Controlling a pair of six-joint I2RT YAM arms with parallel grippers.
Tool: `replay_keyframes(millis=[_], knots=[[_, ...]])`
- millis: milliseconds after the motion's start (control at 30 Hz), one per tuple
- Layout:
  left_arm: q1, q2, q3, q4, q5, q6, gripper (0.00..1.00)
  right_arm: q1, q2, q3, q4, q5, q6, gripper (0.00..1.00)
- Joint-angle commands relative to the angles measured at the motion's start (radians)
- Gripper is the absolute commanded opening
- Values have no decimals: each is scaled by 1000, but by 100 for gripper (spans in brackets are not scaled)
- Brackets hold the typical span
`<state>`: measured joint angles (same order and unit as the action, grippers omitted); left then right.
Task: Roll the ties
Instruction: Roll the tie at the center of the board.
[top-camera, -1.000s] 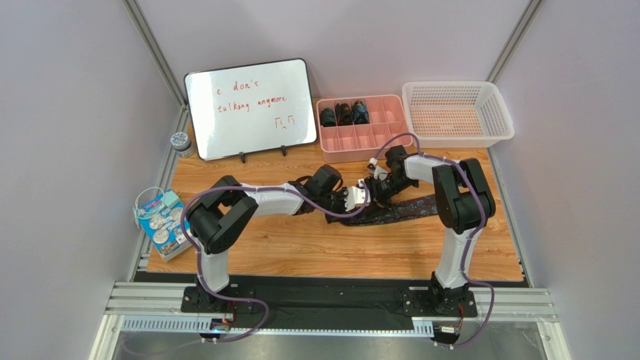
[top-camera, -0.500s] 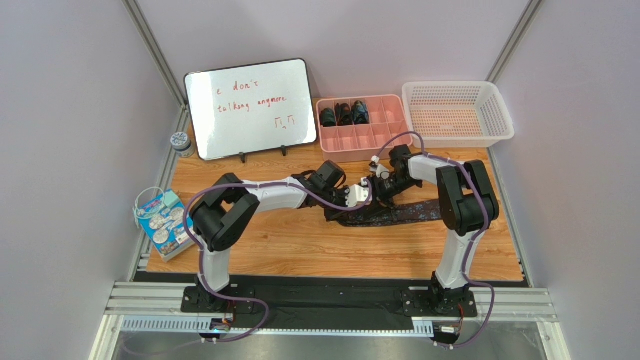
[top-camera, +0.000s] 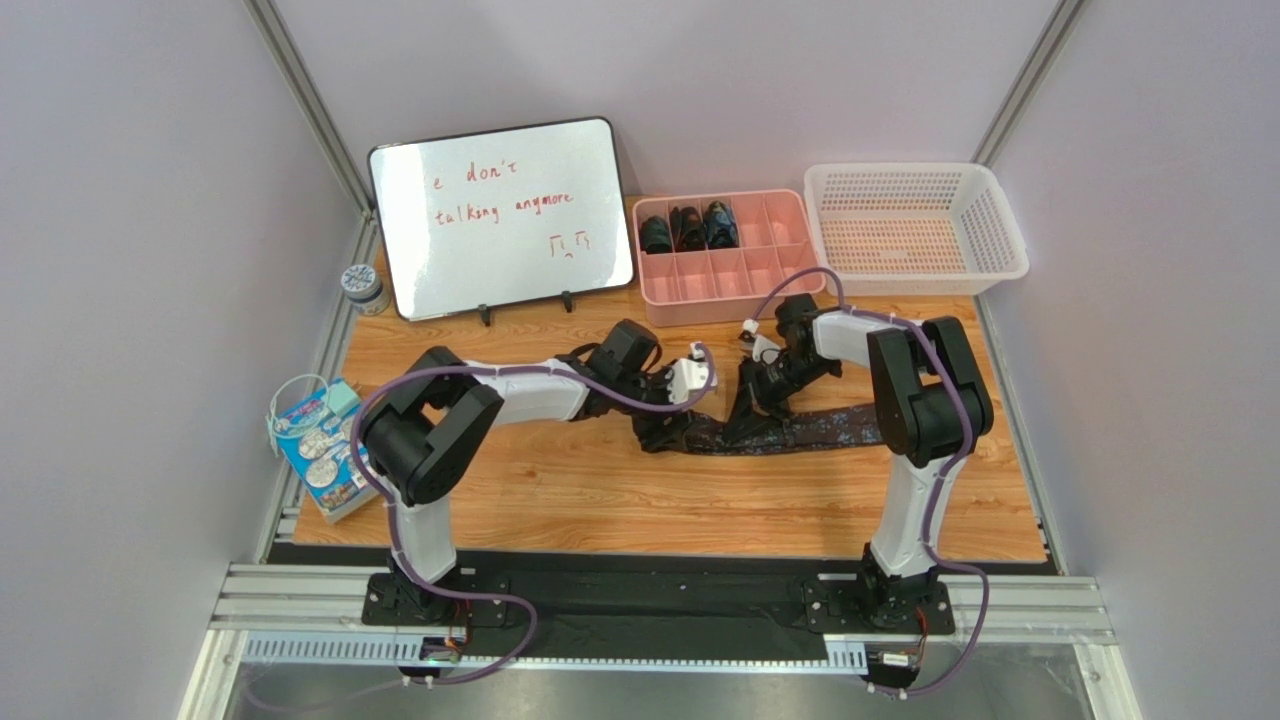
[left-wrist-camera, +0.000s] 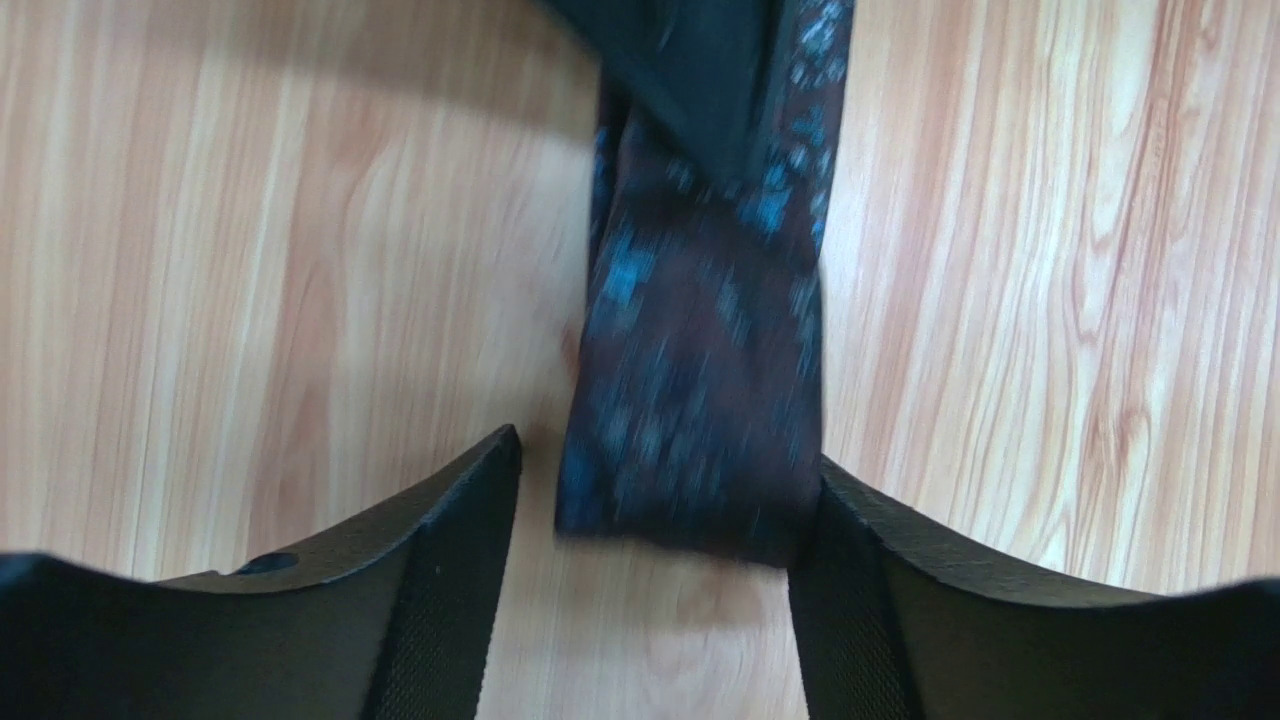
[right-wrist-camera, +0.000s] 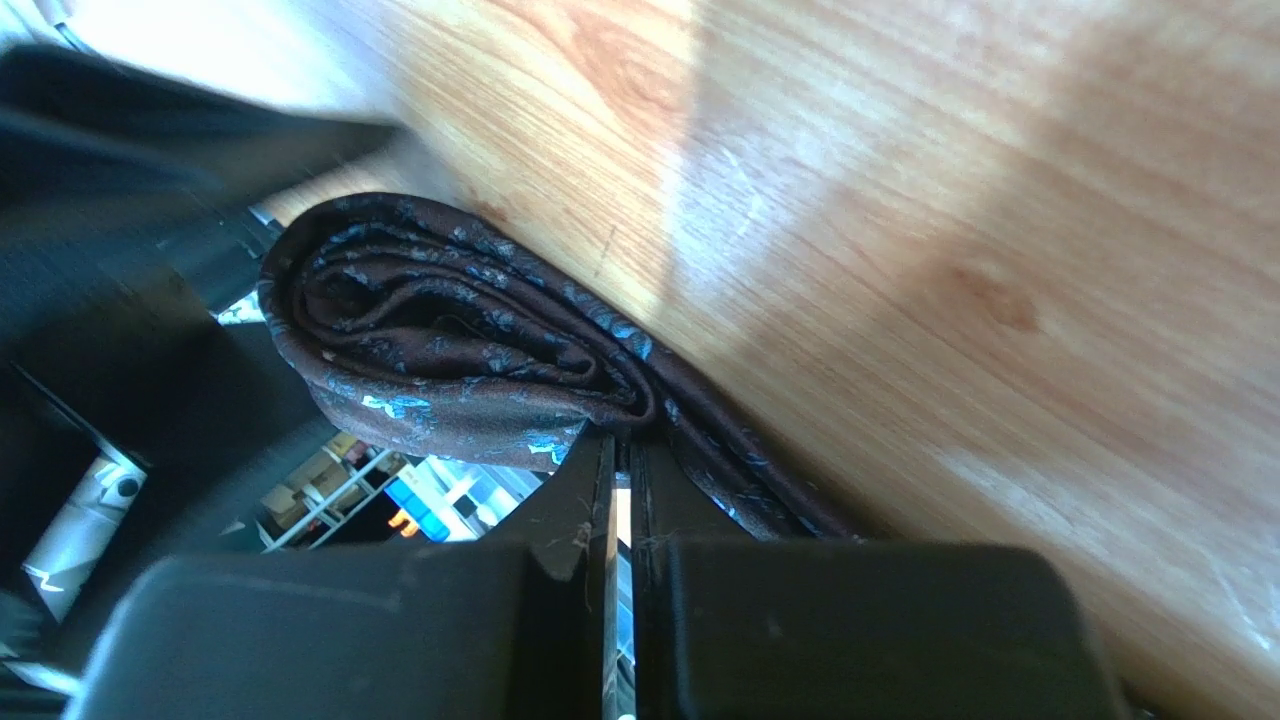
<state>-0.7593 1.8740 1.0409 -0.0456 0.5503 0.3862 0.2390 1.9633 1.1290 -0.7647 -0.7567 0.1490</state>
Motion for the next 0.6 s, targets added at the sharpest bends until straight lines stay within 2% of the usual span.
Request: replay_keyframes(millis=[0, 67, 167, 467, 567], knots=[[63, -76, -178, 190, 86, -113, 70, 8, 34, -9, -11, 240, -40, 0], [66, -104, -223, 310, 99, -124, 70, 8, 43, -6, -16, 250, -40, 0], [66, -128, -265, 403, 135, -133, 68, 9, 51, -2, -19, 249, -39, 0], [66, -73, -243, 512, 186, -125, 70, 16, 62, 0, -13, 252, -40, 0], [63, -78, -222, 507, 224, -129, 58, 16, 63, 0, -12, 252, -40, 0]])
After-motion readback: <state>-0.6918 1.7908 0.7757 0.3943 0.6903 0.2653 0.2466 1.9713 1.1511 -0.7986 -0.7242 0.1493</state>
